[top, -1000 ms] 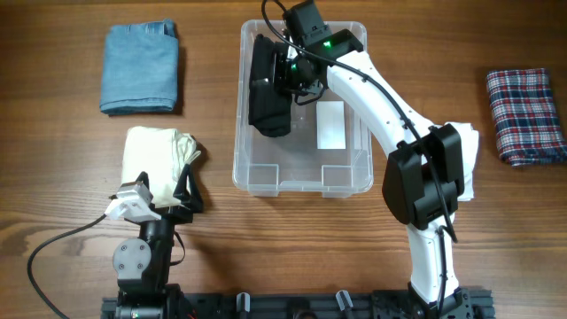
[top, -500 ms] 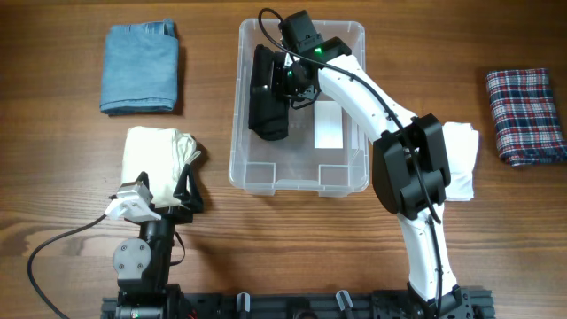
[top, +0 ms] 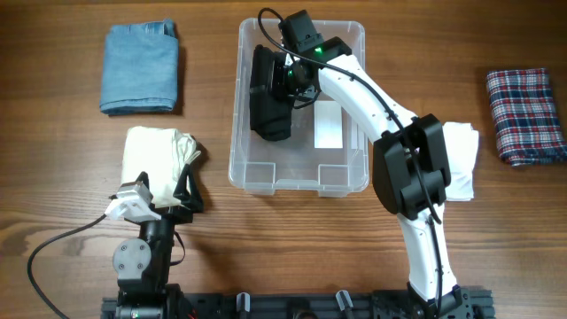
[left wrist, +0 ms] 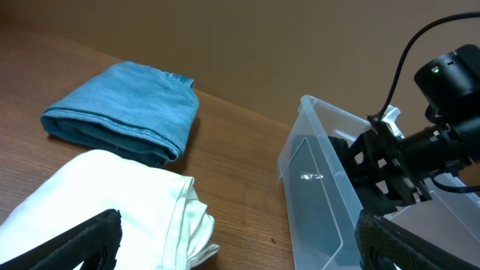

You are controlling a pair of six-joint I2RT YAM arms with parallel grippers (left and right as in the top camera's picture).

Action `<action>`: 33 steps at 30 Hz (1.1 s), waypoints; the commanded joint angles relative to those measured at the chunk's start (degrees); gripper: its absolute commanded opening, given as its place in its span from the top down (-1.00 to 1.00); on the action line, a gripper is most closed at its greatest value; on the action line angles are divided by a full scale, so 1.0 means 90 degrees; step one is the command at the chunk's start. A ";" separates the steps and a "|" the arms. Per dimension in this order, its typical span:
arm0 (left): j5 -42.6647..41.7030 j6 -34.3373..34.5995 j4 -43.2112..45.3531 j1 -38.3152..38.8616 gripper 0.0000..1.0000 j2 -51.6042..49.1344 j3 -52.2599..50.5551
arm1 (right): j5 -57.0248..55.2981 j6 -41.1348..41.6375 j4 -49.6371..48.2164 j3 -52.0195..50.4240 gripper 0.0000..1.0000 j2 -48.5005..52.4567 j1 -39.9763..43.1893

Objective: Pack container
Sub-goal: 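Lower the black garment into the bin's left side and release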

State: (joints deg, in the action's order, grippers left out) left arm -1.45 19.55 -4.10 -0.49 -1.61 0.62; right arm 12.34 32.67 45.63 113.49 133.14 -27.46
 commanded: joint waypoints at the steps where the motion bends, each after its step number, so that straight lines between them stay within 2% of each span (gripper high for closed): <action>1: -0.0070 -0.0126 -0.0022 -0.0041 -1.00 0.0015 -0.0034 | -0.0401 -0.0306 0.0034 0.0058 -0.16 -0.0663 -0.0036; 6: -0.0070 -0.0129 -0.0022 -0.0041 -1.00 0.0015 -0.0034 | -0.0629 -0.0398 0.0126 0.0058 -0.19 -0.1083 -0.0036; 10: -0.0070 -0.0129 -0.0022 -0.0041 -0.99 0.0015 -0.0034 | -0.1144 -0.0644 0.0403 0.0058 -0.42 -0.1197 -0.0034; 12: -0.0070 -0.0129 -0.0022 -0.0041 -0.99 0.0015 -0.0034 | -0.1355 -0.0687 0.0709 0.0053 -0.44 -0.1188 -0.0032; 15: -0.0070 -0.0129 -0.0022 -0.0041 -1.00 0.0015 -0.0034 | -0.1911 -0.0794 0.1134 0.0044 -0.24 -0.1149 -0.0032; 20: -0.0070 -0.0129 -0.0022 -0.0041 -1.00 0.0015 -0.0034 | -0.2339 -0.0801 0.1481 0.0044 0.61 -0.0950 -0.0032; 21: -0.0070 -0.0129 -0.0022 -0.0041 -1.00 0.0015 -0.0034 | -0.2390 -0.0804 0.1489 0.0044 0.75 -0.0894 -0.0032; 23: -0.0070 -0.0129 -0.0022 -0.0041 -1.00 0.0015 -0.0034 | -0.2431 -0.0806 0.1508 0.0044 0.91 -0.0801 -0.0032; 33: -0.0070 -0.0126 -0.0022 -0.0041 -0.99 0.0015 -0.0034 | -0.2370 -0.0797 0.1498 0.0044 0.91 -0.0163 -0.0036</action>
State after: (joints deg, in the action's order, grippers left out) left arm -1.45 19.55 -4.10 -0.49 -1.61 0.62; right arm -7.99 25.61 59.13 113.49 129.73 -27.46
